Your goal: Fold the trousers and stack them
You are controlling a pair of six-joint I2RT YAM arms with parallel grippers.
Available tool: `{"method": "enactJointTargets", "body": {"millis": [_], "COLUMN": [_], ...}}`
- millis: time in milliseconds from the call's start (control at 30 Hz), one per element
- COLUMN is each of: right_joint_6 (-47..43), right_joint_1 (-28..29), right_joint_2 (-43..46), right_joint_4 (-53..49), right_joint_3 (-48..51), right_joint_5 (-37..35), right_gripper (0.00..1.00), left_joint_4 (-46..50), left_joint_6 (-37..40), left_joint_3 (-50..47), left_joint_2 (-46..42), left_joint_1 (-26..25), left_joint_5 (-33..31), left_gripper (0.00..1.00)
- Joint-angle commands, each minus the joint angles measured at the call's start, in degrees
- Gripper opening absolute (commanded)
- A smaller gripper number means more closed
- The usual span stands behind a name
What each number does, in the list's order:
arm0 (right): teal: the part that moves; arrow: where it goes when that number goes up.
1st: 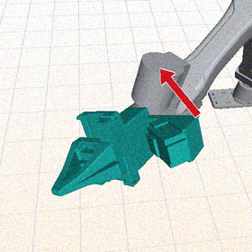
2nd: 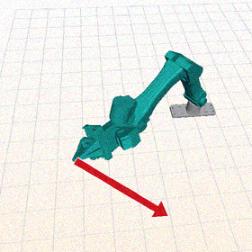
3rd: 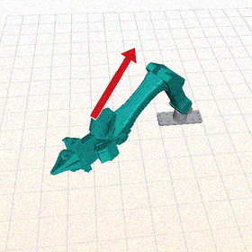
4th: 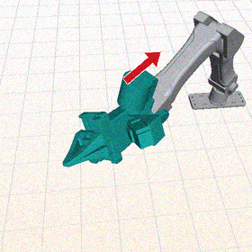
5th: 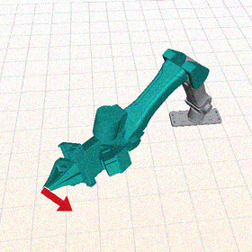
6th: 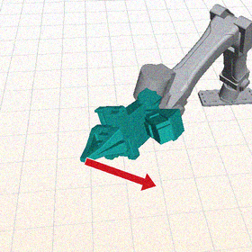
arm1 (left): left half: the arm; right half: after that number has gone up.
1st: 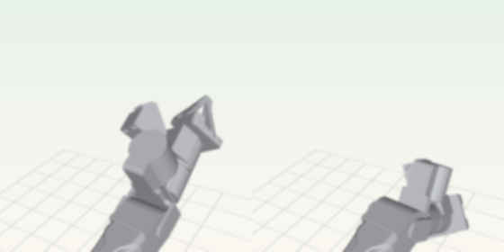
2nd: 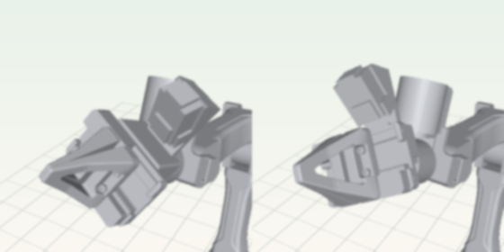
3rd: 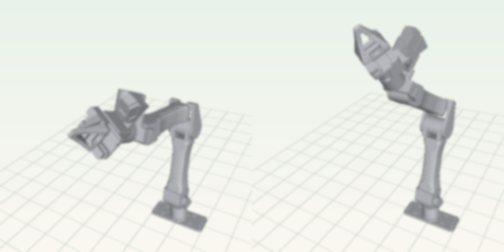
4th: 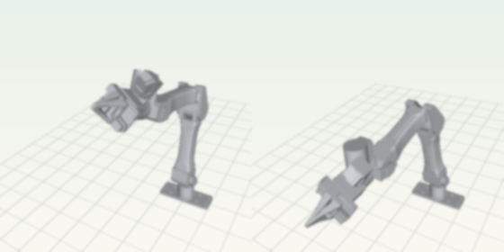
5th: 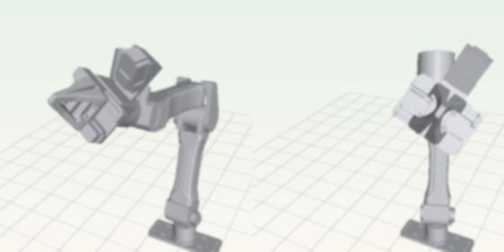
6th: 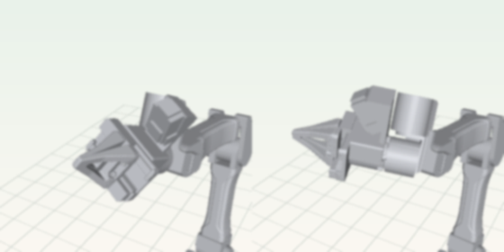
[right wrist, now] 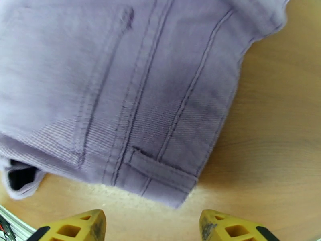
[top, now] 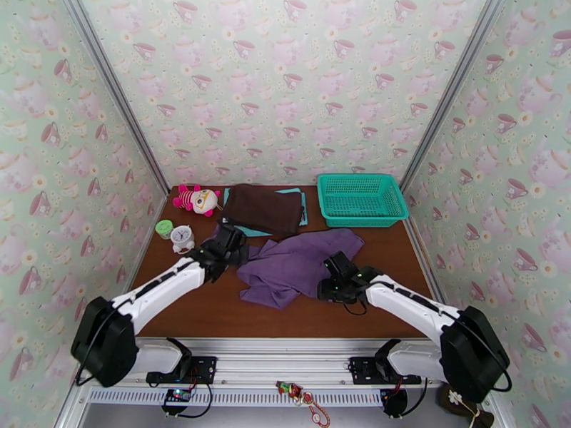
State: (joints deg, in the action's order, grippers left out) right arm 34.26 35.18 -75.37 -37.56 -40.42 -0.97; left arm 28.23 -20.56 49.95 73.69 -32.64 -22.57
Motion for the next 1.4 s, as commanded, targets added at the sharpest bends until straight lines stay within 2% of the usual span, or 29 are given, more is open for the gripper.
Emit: {"method": "enactJointTargets", "body": {"millis": [0, 133, 200, 300, 367, 433, 467, 600, 733, 767, 933, 1000, 1200, 1267, 1367], "right_joint_6": [0.72, 0.47, 0.38, 0.36, 0.53, 0.76, 0.93, 0.66, -2.21, -2.98, -7.77, -9.63, -13.73, -14.19, -15.92], "right_joint_1": [0.42, 0.42, 0.42, 0.47, 0.42, 0.43, 0.42, 0.11, -2.75, -3.76, -9.37, -12.70, -23.66, -25.49, -28.51], "right_joint_2": [-3.17, -6.88, -7.91, -9.26, -9.51, -9.14, -8.78, -4.87, 0.45, 1.55, 7.13, 8.96, 13.69, 14.04, 13.95], "right_joint_4": [2.84, 3.24, 3.72, 4.06, 4.49, 4.07, 3.58, -1.34, -6.69, -7.96, -15.41, -17.18, -18.98, -20.23, -21.66], "right_joint_3": [0.46, -0.09, -0.09, 0.08, 0.58, 0.62, 0.42, -2.40, -6.16, -7.18, -13.30, -14.86, -17.35, -19.50, -23.35], "right_joint_5": [0.08, -1.54, -1.37, -0.36, -0.35, -1.08, -1.69, -5.84, -7.63, -7.71, -10.95, -11.19, -9.91, -11.29, -12.56], "right_gripper": [0.63, 0.61, 0.55, 0.39, 0.22, 0.02, 0.00, 0.00, 0.00, 0.00, 0.00, 0.00, 0.00, 0.00, 0.00], "left_joint_4": [3.48, 3.59, 2.38, 0.87, -2.95, -7.34, -8.85, -10.30, -11.86, -11.46, -5.01, -1.91, 10.18, 13.16, 14.91], "left_joint_6": [-6.00, -9.59, -10.90, -12.47, -12.41, -12.33, -12.15, -11.96, -12.05, -12.28, -13.55, -14.58, -19.80, -20.79, -19.97], "left_joint_3": [-5.94, -13.46, -16.47, -19.01, -20.23, -20.65, -20.38, -17.83, -16.72, -16.40, -14.71, -14.66, -14.69, -15.06, -16.10], "left_joint_2": [-6.91, -13.32, -14.16, -12.35, -9.73, -6.20, -4.54, 2.00, 6.29, 7.22, 9.19, 7.39, -3.15, -7.47, -15.19], "left_joint_1": [-1.62, -3.08, -3.43, -3.91, -4.04, -4.39, -4.63, -6.46, -7.96, -8.09, -8.15, -8.15, -4.96, -2.05, 4.61], "left_joint_5": [8.67, 20.05, 23.21, 24.15, 25.70, 26.35, 26.24, 22.98, 21.35, 20.90, 16.24, 13.50, 2.73, -0.03, -0.90], "left_gripper": [0.91, 0.84, 0.82, 0.78, 0.78, 0.76, 0.75, 0.72, 0.68, 0.63, 0.12, 0.00, 0.00, 0.00, 0.00]}}
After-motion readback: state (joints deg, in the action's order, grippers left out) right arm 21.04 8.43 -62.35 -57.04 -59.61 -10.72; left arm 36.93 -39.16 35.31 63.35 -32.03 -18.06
